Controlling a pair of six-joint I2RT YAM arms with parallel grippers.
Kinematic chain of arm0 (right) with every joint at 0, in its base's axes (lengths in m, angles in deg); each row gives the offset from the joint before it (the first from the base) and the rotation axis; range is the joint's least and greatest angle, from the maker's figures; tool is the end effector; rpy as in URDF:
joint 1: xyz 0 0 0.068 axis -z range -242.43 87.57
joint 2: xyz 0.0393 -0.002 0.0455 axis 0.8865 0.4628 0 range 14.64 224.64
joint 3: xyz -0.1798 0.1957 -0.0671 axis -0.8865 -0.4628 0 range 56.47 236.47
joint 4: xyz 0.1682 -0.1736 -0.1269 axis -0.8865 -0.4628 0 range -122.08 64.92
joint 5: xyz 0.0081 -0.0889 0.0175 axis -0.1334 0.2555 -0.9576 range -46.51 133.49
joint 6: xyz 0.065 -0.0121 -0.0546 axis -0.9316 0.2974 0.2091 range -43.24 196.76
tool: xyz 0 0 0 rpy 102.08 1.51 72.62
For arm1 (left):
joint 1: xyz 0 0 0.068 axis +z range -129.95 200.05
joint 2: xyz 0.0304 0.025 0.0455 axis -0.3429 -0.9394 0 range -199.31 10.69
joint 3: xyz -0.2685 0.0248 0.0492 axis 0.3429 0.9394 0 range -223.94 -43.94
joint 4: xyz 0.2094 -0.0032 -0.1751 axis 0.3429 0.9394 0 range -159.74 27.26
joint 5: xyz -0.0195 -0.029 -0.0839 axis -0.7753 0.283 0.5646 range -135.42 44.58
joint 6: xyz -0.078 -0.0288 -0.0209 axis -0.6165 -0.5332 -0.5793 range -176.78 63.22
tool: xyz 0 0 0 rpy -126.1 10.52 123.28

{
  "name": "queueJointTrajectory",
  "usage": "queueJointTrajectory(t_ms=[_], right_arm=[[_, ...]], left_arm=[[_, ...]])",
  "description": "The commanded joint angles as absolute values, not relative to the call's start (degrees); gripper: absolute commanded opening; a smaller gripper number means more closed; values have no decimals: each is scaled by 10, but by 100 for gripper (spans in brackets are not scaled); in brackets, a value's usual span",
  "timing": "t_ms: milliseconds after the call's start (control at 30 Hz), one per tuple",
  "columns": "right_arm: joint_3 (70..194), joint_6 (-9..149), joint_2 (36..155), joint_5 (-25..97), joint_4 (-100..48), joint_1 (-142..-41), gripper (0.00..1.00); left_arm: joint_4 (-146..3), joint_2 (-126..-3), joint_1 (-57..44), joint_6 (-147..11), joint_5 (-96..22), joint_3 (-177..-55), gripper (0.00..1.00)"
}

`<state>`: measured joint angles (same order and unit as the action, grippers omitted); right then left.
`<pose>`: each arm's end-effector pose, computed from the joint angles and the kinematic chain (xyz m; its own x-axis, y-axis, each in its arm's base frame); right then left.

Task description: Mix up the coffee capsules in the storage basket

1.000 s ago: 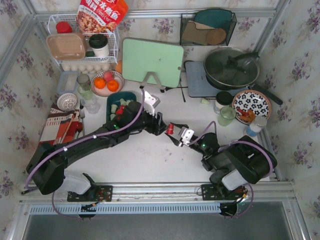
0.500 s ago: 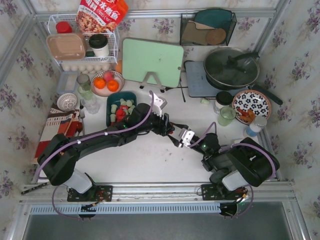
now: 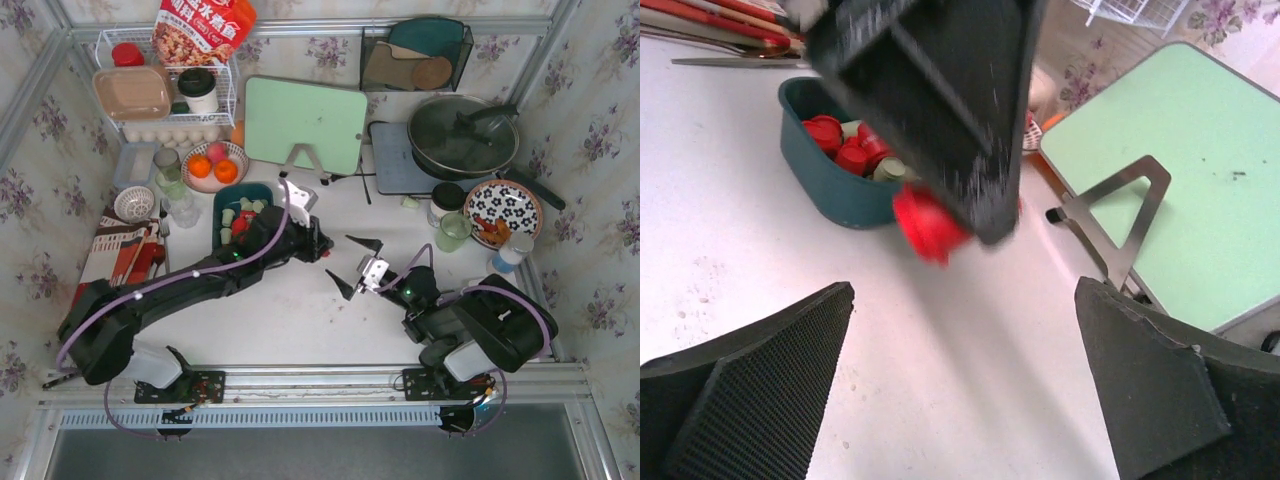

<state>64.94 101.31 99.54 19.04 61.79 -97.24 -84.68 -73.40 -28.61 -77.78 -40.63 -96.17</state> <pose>0.1919 0.1714 0.1676 0.4902 -0.1200 -0.8633 -0.7147 0.5116 -0.4769 0.2500 -0.2937 0.2490 -0.4665 -0.0104 -0.8845 0.6789 0.6368 -0.3655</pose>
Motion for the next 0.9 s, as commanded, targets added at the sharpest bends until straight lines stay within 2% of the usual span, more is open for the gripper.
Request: queueJointTrajectory(t_ms=[0,200,267,400,467,567,700,800,867], right_arm=[[657,994,999,253,699,-973,100],[702,846,973,463,601,-973,100],[737,796,955,519,503,-972,100],[867,783,942,600,197,-970,100],[905,779,962,657,135,-967,100],[950,755,992,660,68,-950,99],[989,712,1020,599,1,-908,91],[997,692,1033,579,-12,-896,89],[1009,681,1044,579,-28,-888,89]], left_arm=[[-767,-680,-256,-732,-503,-966,7],[-681,-663,-113,-699,-540,-976,8],[-678,-681,-71,-691,-548,-987,9],[-680,-755,-14,-679,-566,-1026,11],[-686,-792,7,-677,-562,-1050,11],[-674,-865,34,-679,-556,-1103,13],[-673,-932,59,-696,-540,-1157,17],[-674,-964,65,-704,-537,-1187,27],[-676,-977,65,-706,-540,-1197,37]])
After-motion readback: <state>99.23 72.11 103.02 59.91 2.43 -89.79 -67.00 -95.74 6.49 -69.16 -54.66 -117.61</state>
